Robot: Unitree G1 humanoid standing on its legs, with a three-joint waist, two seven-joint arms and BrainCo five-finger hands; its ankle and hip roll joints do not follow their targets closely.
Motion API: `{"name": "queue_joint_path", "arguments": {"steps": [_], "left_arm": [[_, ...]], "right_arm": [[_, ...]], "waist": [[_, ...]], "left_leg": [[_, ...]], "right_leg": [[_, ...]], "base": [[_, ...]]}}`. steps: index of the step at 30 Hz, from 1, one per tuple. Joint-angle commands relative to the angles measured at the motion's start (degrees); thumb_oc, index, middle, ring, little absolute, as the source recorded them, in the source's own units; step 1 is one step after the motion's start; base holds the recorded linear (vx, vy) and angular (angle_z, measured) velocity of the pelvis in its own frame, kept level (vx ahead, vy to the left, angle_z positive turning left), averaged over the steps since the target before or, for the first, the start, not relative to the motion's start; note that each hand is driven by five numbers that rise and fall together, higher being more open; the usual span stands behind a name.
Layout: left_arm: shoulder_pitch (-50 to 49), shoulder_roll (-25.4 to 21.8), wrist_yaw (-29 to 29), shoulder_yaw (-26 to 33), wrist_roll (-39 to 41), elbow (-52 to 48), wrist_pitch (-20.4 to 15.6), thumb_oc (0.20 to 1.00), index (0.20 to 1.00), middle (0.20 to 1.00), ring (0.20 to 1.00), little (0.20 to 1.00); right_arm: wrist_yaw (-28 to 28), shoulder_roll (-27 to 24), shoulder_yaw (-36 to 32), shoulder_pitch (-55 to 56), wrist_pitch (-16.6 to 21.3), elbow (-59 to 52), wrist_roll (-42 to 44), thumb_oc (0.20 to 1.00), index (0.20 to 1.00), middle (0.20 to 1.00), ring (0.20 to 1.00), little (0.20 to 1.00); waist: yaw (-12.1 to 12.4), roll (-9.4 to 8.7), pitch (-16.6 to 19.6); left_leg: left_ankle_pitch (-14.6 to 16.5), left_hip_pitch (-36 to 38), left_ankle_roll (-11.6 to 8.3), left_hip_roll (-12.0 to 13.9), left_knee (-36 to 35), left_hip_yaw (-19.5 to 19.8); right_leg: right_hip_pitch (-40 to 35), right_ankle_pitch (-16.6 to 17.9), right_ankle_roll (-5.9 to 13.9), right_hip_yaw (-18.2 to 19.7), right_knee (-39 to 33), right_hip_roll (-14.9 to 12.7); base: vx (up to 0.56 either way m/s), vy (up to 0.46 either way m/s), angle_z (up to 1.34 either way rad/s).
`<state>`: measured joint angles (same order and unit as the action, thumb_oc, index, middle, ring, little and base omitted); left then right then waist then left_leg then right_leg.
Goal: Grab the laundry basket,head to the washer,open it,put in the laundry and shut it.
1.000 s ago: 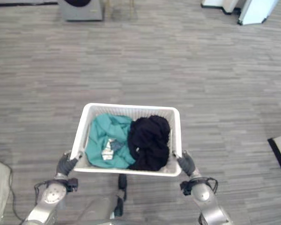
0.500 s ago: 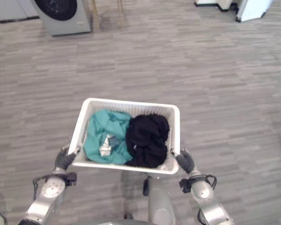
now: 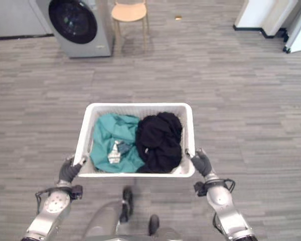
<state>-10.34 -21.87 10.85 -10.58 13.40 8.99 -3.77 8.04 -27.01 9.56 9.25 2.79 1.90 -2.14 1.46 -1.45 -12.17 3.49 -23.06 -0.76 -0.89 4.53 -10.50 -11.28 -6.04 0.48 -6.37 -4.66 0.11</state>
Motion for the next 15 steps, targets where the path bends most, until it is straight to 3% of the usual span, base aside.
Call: {"name": "queue_joint_path", "arguments": {"steps": [1, 3, 4, 5, 6, 9, 11, 13, 15], "left_arm": [[-0.4, 1.2, -4.0, -0.8, 5.0, -6.4, -5.3, 0.200, 0.200, 0.200, 0.200, 0.200], [-1.0, 1.4, -4.4, -0.7, 4.4, -6.6, -5.2, 0.200, 0.200, 0.200, 0.200, 0.200], [-1.0, 1.4, -4.4, -0.7, 4.4, -6.6, -5.2, 0.200, 0.200, 0.200, 0.200, 0.200], [-0.6, 1.1, -4.3, -1.1, 4.1, -6.6, -5.3, 0.200, 0.200, 0.200, 0.200, 0.200], [0.0, 0.1, -4.0, -1.1, 3.5, -6.6, -5.4, 0.200, 0.200, 0.200, 0.200, 0.200], [0.6, -0.7, -3.6, -0.8, 2.8, -6.2, -5.4, 0.200, 0.200, 0.200, 0.200, 0.200], [0.7, -1.0, -3.2, -0.5, 3.0, -6.3, -5.7, 0.200, 0.200, 0.200, 0.200, 0.200], [-0.4, -0.9, -3.4, -0.2, 3.7, -6.7, -5.6, 0.200, 0.200, 0.200, 0.200, 0.200], [-0.8, -0.7, -3.6, -0.1, 3.8, -6.7, -5.5, 0.200, 0.200, 0.200, 0.200, 0.200]], "right_arm": [[1.6, 1.8, -4.1, -1.1, 5.6, -4.5, 8.7, 0.200, 0.200, 0.200, 0.200, 0.200], [1.1, 3.0, -3.5, -0.8, 5.6, -4.8, 8.0, 0.200, 0.200, 0.200, 0.200, 0.200], [1.1, 3.0, -3.5, -0.8, 5.6, -4.8, 8.0, 0.200, 0.200, 0.200, 0.200, 0.200], [1.0, 3.8, -3.1, -0.9, 6.0, -4.9, 7.5, 0.200, 0.200, 0.200, 0.200, 0.200], [0.7, 4.1, -2.4, -1.3, 6.4, -5.2, 7.0, 0.200, 0.200, 0.200, 0.200, 0.200], [0.3, 4.6, -2.0, -1.8, 6.2, -5.6, 6.6, 0.200, 0.200, 0.200, 0.200, 0.200], [-0.1, 4.7, -1.3, -2.3, 6.1, -5.6, 6.3, 0.200, 0.200, 0.200, 0.200, 0.200], [-0.3, 4.6, -1.1, -2.7, 5.6, -5.4, 6.6, 0.200, 0.200, 0.200, 0.200, 0.200], [-0.4, 4.5, -1.3, -2.5, 5.5, -5.4, 6.8, 0.200, 0.200, 0.200, 0.200, 0.200]], "waist": [[1.2, 0.66, 2.0], [2.1, 0.61, 3.6], [2.1, 0.72, 3.7], [2.6, -0.25, 4.5], [2.3, -1.54, 4.9], [1.5, -1.61, 5.0], [0.5, -0.92, 4.7], [-0.5, 0.47, 4.2], [-1.1, 0.69, 3.7]], "left_leg": [[-9.6, 8.3, -3.19, 2.4, -7.1, -2.6], [-11.0, 9.5, -2.21, 2.7, -6.5, -2.5], [-11.1, 9.3, -2.25, 2.9, -6.4, -2.5], [-9.9, 9.0, -1.14, 2.1, -3.1, -2.3], [-7.9, 10.8, 0.20, 1.2, -2.3, -3.2], [-6.4, 13.6, 1.05, 1.0, -3.2, -3.4], [-4.8, 17.6, 1.37, 0.5, -4.9, -3.4], [-3.3, 22.1, 0.96, 0.8, -6.9, -3.7], [-2.6, 23.4, 0.85, 0.7, -7.2, -3.3]], "right_leg": [[5.0, 0.1, 4.16, 1.2, 5.8, -0.3], [1.6, -2.4, 4.86, 2.1, 6.9, -0.4], [1.7, -2.3, 4.80, 2.2, 6.9, -0.2], [1.5, -2.0, 5.80, 3.2, 10.2, -1.4], [3.4, 1.0, 7.73, 3.8, 17.2, -2.3], [7.9, 3.9, 8.52, 3.8, 22.3, -2.4], [11.8, 4.3, 8.26, 1.5, 21.3, -3.1], [17.7, 4.1, 7.46, -2.6, 15.9, -3.3], [18.2, 4.5, 7.61, -3.5, 14.0, -3.5]], "base": [[0.49, 0.124, -0.44], [0.58, 0.156, -0.55], [0.46, 0.148, -0.17], [0.53, 0.218, -0.02], [0.53, 0.219, -0.07], [0.26, 0.116, 0.02], [0.33, 0.118, -0.03], [0.39, 0.077, 0.06], [0.28, 0.007, 0.03]]}}
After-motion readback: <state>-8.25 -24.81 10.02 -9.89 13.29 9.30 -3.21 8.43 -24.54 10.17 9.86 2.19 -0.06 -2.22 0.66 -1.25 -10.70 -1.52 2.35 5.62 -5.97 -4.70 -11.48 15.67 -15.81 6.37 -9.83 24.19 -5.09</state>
